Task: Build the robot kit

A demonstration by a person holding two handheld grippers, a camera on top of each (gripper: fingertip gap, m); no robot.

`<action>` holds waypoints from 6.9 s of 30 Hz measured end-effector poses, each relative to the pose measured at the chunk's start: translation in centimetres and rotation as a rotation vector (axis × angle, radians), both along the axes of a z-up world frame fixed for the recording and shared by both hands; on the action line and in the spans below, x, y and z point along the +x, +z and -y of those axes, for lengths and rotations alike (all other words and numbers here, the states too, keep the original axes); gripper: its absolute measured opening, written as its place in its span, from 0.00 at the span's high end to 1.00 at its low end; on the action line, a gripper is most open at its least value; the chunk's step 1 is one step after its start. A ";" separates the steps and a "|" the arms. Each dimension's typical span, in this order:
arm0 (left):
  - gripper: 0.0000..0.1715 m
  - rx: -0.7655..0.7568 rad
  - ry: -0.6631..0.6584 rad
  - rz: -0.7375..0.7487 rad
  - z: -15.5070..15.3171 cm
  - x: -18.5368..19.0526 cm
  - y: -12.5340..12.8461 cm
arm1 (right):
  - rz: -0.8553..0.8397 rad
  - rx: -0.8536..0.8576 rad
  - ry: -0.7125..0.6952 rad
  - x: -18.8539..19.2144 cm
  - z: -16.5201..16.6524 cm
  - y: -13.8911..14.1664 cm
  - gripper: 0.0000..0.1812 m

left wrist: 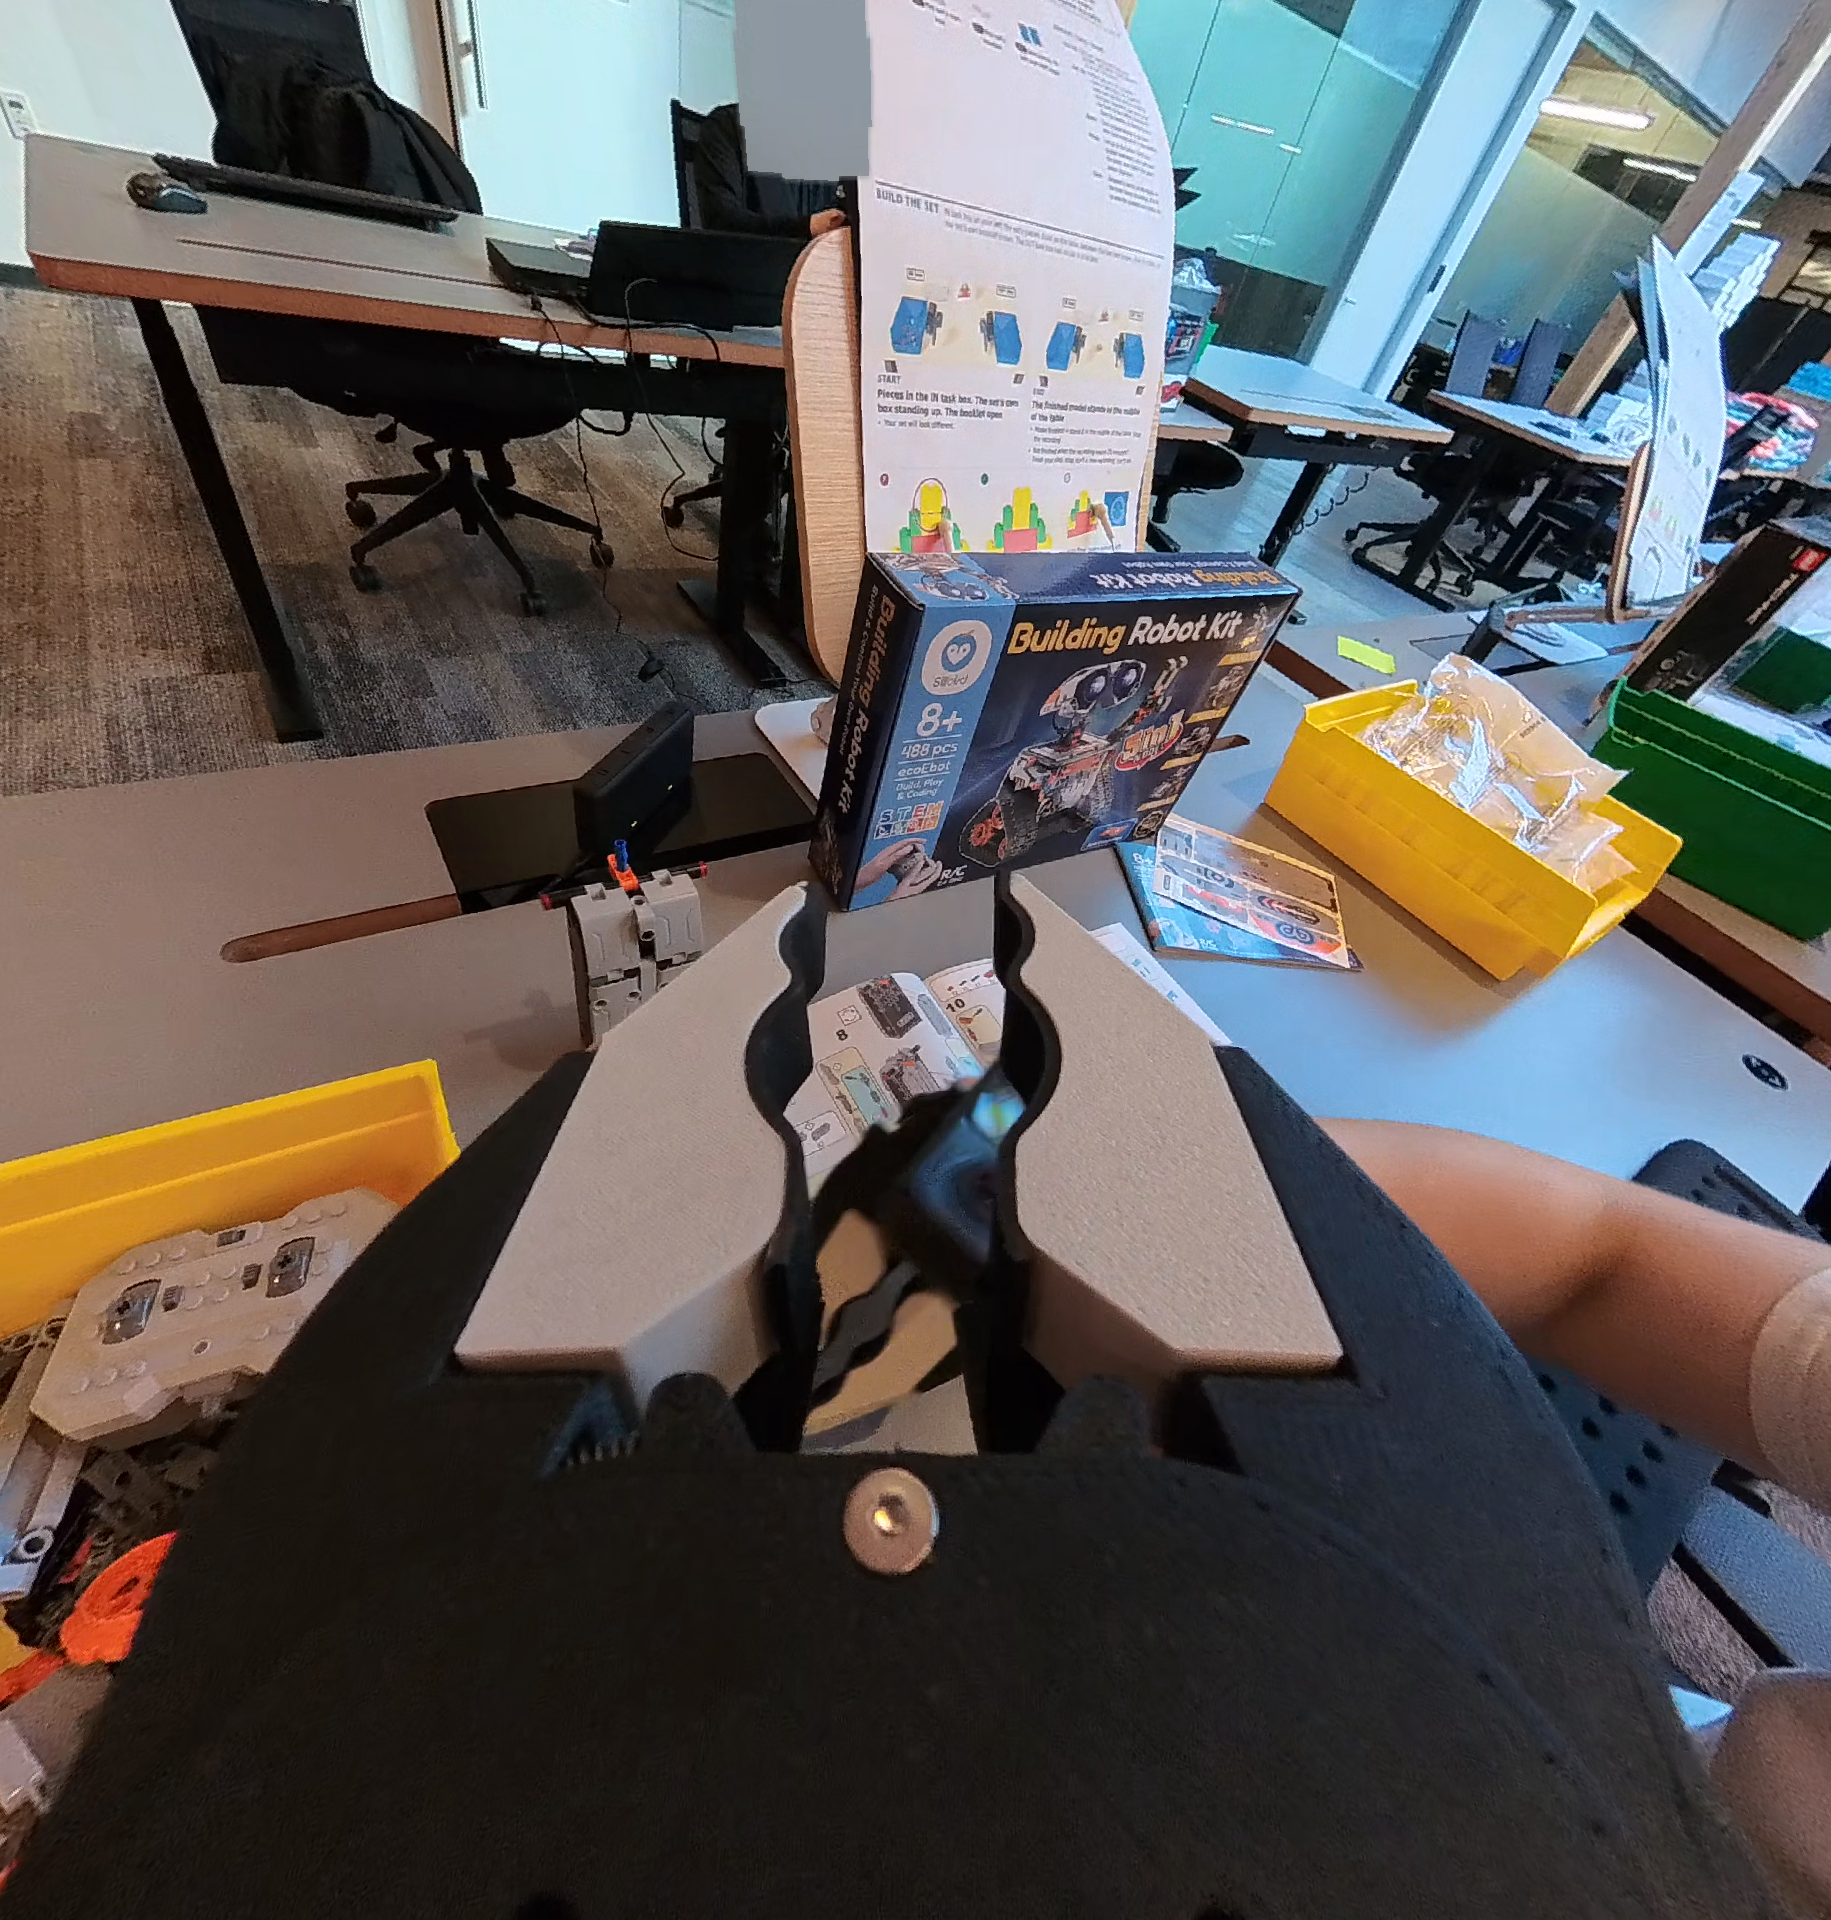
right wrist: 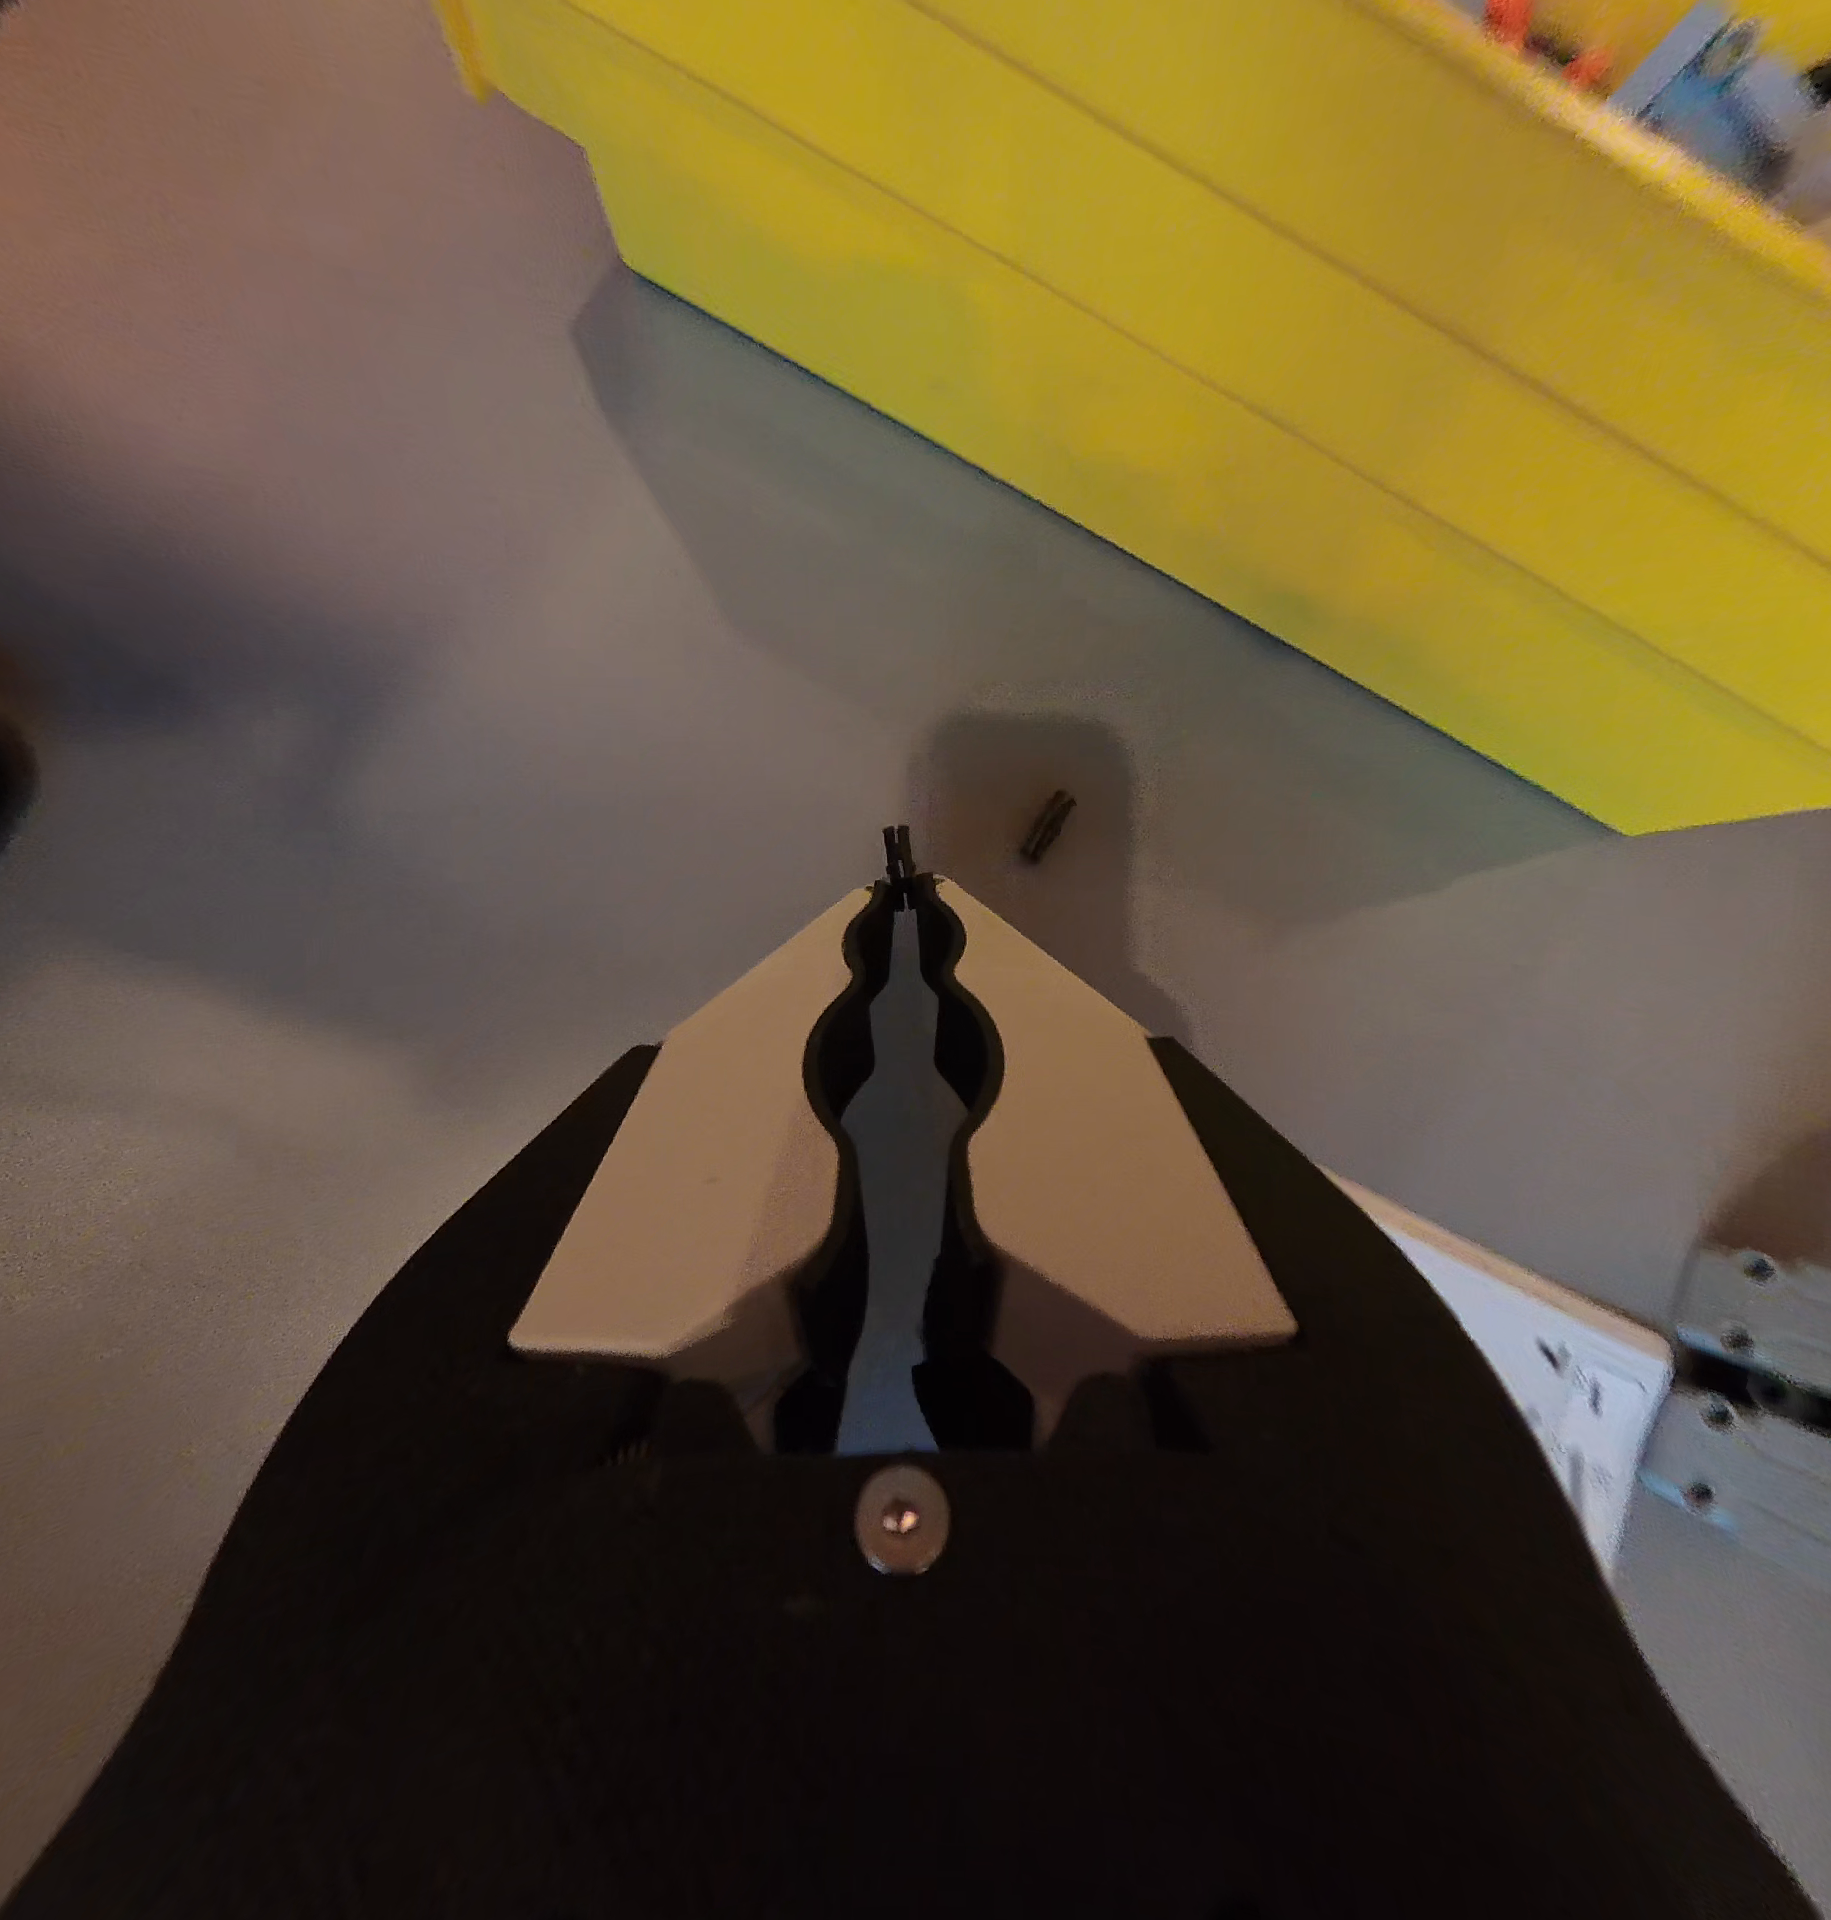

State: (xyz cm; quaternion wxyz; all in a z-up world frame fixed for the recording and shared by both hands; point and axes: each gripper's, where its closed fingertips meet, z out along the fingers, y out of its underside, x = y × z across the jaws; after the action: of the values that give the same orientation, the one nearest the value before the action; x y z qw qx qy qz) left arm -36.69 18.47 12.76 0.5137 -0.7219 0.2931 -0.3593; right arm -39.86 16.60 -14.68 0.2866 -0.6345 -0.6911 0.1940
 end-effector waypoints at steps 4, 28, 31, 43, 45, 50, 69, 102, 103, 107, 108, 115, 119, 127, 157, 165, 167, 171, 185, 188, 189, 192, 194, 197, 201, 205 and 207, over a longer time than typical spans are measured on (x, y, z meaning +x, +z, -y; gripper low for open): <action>0.83 0.004 0.016 0.050 -0.1 -1.1 0.5 | -0.034 0.087 -0.119 6.7 1.6 3.4 0.98; 0.83 -0.045 -0.022 0.005 -0.9 1.6 -0.3 | 0.108 -0.096 -0.566 24.0 7.0 -1.3 0.98; 0.83 -0.053 -0.024 0.003 -1.1 1.7 -0.5 | 0.089 -0.104 -0.569 24.0 6.9 -1.3 0.98; 0.83 -0.086 -0.040 0.034 -2.1 2.1 -0.9 | -0.018 -0.131 -0.546 23.4 7.2 -1.1 0.94; 0.83 -0.066 -0.064 0.052 -1.9 2.8 -0.3 | -0.026 -0.099 -0.557 23.6 7.1 -0.8 0.94; 0.82 -0.045 -0.128 0.064 -0.5 4.7 0.9 | -0.026 -0.135 -0.601 23.5 7.4 -0.7 0.92; 0.75 0.104 0.676 -0.233 -4.9 -16.7 1.4 | -0.072 -0.038 -0.629 23.5 6.1 0.9 0.91; 0.64 0.116 0.708 -0.356 -7.3 -14.5 0.3 | -0.128 -0.213 -0.728 17.5 5.9 0.4 0.81; 0.64 0.116 0.700 -0.354 -7.3 -14.3 0.3 | -0.108 -0.204 -0.730 17.6 5.9 0.1 0.82; 0.64 0.109 0.687 -0.361 -7.3 -14.0 0.1 | -0.077 -0.187 -0.728 17.8 5.9 -0.2 0.87; 0.64 0.107 0.686 -0.362 -7.4 -14.0 0.1 | -0.089 -0.197 -0.723 17.7 6.0 -0.1 0.89; 0.64 0.110 0.670 -0.354 -7.3 -13.5 0.1 | -0.105 -0.184 -0.704 17.6 6.1 0.3 0.98; 0.64 0.112 0.654 -0.351 -7.2 -13.2 0.1 | -0.124 -0.209 -0.693 17.4 6.2 0.3 0.98; 0.64 0.110 0.639 -0.352 -7.2 -12.8 -0.1 | -0.123 -0.177 -0.705 17.7 5.7 0.1 0.81; 0.65 0.251 -0.040 0.098 1.7 1.3 6.0 | -0.337 0.260 -0.702 17.0 4.6 7.7 0.87; 0.55 0.009 -0.151 0.285 6.8 7.7 1.3 | -0.940 0.369 -0.752 19.2 7.0 22.6 0.86; 0.55 -0.059 -0.197 0.360 7.6 9.6 0.6 | -0.998 0.416 -0.757 20.0 7.3 24.9 0.87; 0.61 -0.117 -0.314 0.453 8.5 13.3 0.7 | -0.973 0.542 -0.729 20.3 7.5 27.5 0.87; 0.97 -0.047 -0.654 0.315 9.4 16.6 4.9 | -0.827 0.263 -0.493 19.3 7.5 29.6 0.77; 0.97 -0.036 -0.690 0.239 9.8 16.6 4.4 | -0.942 -0.068 -0.444 19.7 7.7 29.0 0.76; 0.97 -0.051 -0.721 0.215 10.1 16.7 3.9 | -0.973 -0.133 -0.380 19.4 8.3 28.8 0.80; 0.98 -0.055 -0.769 0.188 10.7 17.4 2.1 | -0.940 -0.260 -0.330 19.2 8.5 26.8 0.90; 0.98 -0.074 -0.783 0.199 10.1 17.8 1.9 | -0.889 -0.299 -0.284 18.9 8.8 25.5 0.95; 0.98 -0.108 -0.785 0.204 9.3 18.0 1.4 | -0.880 -0.296 -0.299 18.8 8.0 24.7 0.97; 0.79 -0.119 -0.742 0.331 8.2 18.1 2.6 | -1.132 -0.313 -0.293 19.3 7.2 27.8 0.97; 0.95 -0.088 -0.795 0.323 8.8 18.2 2.2 | -1.162 -0.189 -0.367 19.6 6.5 28.4 0.97; 0.95 -0.062 -0.832 0.403 9.3 17.9 3.4 | -1.165 -0.183 -0.370 19.4 6.9 28.8 0.97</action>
State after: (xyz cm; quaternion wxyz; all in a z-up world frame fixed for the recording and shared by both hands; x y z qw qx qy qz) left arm -18.84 9.20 16.12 0.3505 -0.4737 0.4411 -0.6769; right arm -20.48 9.68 14.17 0.5903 -0.5556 -0.2802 0.5142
